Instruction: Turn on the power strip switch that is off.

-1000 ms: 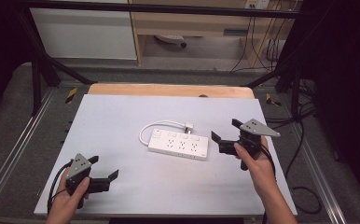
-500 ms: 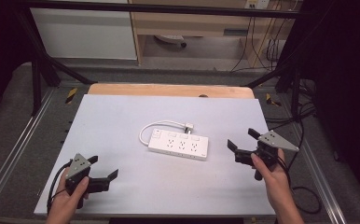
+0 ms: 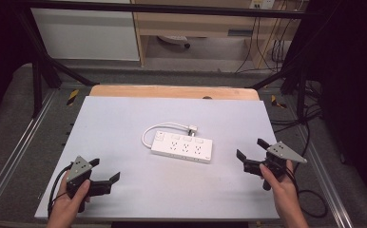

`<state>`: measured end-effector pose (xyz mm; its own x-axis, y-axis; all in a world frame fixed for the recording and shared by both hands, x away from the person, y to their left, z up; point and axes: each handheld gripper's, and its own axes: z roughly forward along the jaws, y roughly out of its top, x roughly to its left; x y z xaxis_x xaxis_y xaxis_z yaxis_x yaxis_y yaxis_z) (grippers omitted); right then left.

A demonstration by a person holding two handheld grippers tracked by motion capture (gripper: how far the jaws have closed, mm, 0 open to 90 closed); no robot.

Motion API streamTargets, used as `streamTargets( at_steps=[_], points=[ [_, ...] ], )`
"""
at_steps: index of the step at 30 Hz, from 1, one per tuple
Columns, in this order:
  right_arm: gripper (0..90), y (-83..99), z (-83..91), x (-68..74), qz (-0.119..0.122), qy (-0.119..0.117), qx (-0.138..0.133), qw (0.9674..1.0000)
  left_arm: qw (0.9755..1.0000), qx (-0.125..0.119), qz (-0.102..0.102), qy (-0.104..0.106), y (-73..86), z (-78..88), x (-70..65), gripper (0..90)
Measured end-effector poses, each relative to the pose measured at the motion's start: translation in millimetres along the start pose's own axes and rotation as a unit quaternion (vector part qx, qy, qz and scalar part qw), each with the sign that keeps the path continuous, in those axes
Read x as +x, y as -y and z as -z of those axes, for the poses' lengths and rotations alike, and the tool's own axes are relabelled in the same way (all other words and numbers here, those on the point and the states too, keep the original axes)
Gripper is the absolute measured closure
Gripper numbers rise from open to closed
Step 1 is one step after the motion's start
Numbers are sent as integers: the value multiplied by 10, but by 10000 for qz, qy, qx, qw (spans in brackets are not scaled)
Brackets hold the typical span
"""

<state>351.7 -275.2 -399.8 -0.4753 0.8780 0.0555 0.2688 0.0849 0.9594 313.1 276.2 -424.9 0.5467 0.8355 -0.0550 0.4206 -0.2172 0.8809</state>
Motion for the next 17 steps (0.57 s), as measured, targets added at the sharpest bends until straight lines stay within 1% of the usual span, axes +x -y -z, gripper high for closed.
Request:
streamTargets(
  at_steps=[1, 5, 9, 10, 12, 14, 16, 17],
  points=[
    [65, 23, -5, -6, 40, 1, 11, 10000, 10000, -1, -2, 1, 0, 1, 0, 53],
    [65, 132, -27, -15, 77, 26, 86, 9999, 10000, -5, -7, 11, -2, 2, -3, 53],
    [64, 246, -71, 34, 95, -61, 265, 9996, 10000, -9, -41, 15, -9, 8, -7, 53],
    [64, 277, -92, 58, 88, -115, 312, 9994, 10000, -9, -48, 17, -11, 10, -8, 53],
    [64, 327, -145, 109, 122, -200, 435, 9988, 10000, -18, -40, 29, -13, 10, -14, 53],
    [63, 380, -220, 160, 193, -312, 620, 9974, 10000, -11, -60, 34, -16, 8, -19, 53],
    [66, 400, -284, 193, 293, -239, 811, 9960, 10000, 1, -83, 41, -17, 5, -23, 53],
    [66, 400, -305, 197, 316, -161, 900, 9953, 10000, 1, -83, 41, -17, 5, -23, 53]
  ],
)
